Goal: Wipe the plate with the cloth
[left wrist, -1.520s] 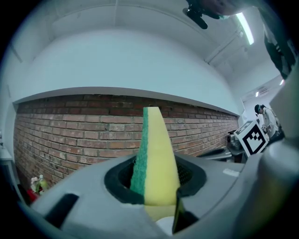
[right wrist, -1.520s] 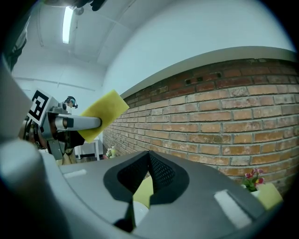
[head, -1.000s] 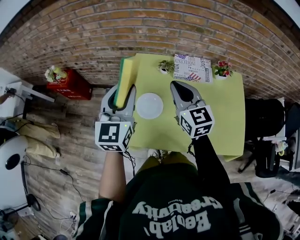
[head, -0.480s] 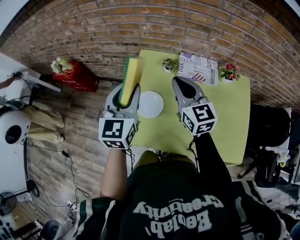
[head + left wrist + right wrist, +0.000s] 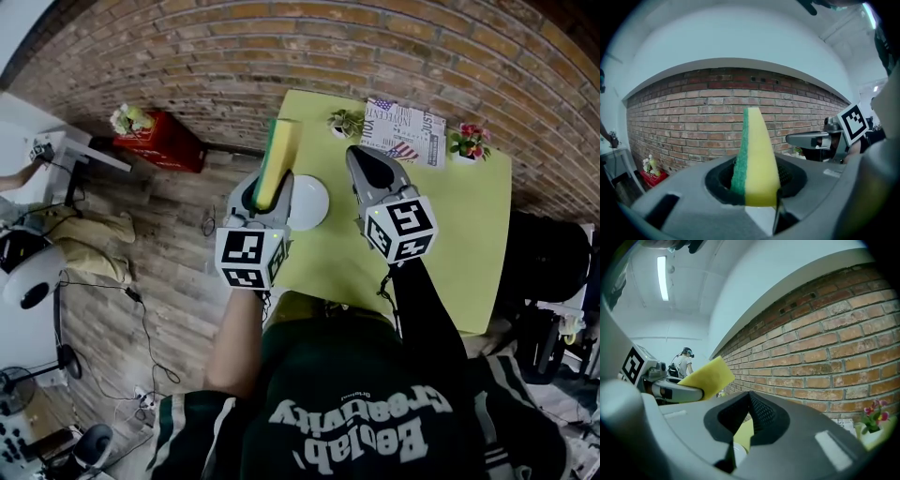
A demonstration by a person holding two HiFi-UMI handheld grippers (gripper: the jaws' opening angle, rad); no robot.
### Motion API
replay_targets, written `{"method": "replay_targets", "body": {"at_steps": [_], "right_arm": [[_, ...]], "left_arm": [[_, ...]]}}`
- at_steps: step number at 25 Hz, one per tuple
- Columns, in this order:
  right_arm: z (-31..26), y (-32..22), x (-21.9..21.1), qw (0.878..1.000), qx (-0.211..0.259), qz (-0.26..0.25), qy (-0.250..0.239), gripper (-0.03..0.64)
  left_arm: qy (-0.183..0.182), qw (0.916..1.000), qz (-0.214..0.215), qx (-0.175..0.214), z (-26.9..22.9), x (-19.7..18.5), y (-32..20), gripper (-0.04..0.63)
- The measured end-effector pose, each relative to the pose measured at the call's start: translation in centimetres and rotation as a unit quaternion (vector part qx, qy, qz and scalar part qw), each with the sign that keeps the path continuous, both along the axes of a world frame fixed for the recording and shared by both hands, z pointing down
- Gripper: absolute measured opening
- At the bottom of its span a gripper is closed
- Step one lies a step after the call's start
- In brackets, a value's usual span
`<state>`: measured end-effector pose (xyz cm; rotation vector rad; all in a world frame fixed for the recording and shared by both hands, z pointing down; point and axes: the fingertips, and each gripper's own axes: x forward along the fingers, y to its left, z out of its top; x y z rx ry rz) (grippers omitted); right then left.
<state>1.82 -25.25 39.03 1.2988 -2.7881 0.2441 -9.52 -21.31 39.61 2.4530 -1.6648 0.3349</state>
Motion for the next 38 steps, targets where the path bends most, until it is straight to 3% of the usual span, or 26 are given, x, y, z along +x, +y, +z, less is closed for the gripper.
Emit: {"method": "replay_targets", "body": {"at_steps": [9,17,28,38], "right_arm": [[0.6,-0.3,-0.1,1.0,-0.007,0.001,0.01,0.014],[1.0,-1.2,-0.5,1.0,-0.016,0.007,0.018,0.014],[2.5,-1.5,-0.4,0.999,-0.032,0.014,0.03,0.014],[3.6,-2.1,0.2,0.998,-0.047,0.025,0.04,0.012]], "left_arm": [[-0.005,0.9957,0.026,-0.089,6.0,1.4,-0.7,0.13],[-0.014,0.9826,0.047,-0.179,11.6,1.9,-0.9,0.132],[-0.032,0.9689,0.064,-0.237,16.7,2.7,-0.4,0.132],[-0.074,0.9532,0.072,-0.284,21.1,3.2,0.5,0.13]]}}
